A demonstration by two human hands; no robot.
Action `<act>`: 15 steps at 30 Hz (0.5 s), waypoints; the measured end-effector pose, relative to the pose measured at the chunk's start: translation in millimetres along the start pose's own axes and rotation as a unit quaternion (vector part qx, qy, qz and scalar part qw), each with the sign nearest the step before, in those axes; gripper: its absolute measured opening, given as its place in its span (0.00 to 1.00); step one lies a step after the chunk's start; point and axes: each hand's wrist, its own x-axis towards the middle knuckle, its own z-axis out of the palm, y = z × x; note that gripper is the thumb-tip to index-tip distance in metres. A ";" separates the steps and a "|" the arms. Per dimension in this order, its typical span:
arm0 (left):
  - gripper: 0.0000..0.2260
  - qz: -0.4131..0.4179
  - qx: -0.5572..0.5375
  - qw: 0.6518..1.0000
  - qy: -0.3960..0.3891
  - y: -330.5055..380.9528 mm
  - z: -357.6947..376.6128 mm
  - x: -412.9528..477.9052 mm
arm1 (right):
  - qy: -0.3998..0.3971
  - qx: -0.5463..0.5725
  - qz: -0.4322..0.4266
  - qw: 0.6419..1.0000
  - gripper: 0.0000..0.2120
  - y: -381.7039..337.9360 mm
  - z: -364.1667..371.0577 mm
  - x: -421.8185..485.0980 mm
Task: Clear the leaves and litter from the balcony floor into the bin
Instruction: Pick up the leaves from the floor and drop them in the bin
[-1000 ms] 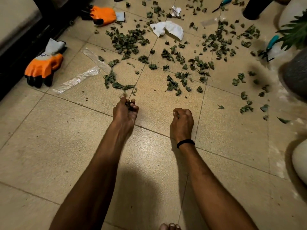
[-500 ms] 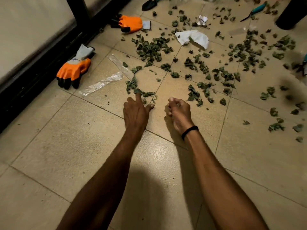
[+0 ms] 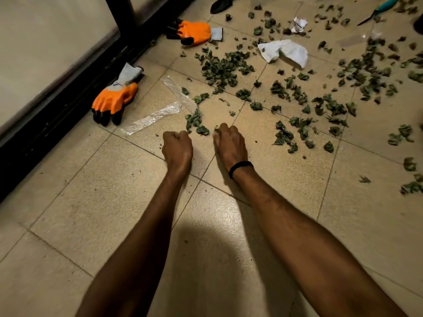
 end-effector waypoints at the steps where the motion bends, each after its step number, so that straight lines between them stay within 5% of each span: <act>1: 0.13 0.002 0.010 1.000 -0.011 3.2 -1.6 1.9 | 0.008 0.036 0.025 0.999 0.12 1.3 -1.4 1.7; 3: 0.15 0.059 0.077 0.995 -0.014 11.3 -1.2 -0.1 | 0.021 0.156 0.109 0.981 0.11 6.5 -6.5 3.5; 5: 0.15 0.157 0.149 0.976 -0.007 12.9 5.3 -2.9 | 0.000 0.330 0.214 0.919 0.10 9.5 -14.2 0.0; 8: 0.13 0.266 0.221 0.938 -0.023 13.2 22.2 -9.9 | -0.033 0.609 0.317 0.726 0.06 6.5 -31.2 -13.1; 10: 0.22 0.259 0.287 0.922 -0.028 13.5 31.9 -9.6 | -0.052 0.690 0.326 0.644 0.08 7.8 -41.6 -21.5; 15: 0.15 0.260 0.237 0.936 -0.026 12.4 38.0 -8.0 | -0.065 0.763 0.296 0.571 0.09 21.4 -57.2 -32.3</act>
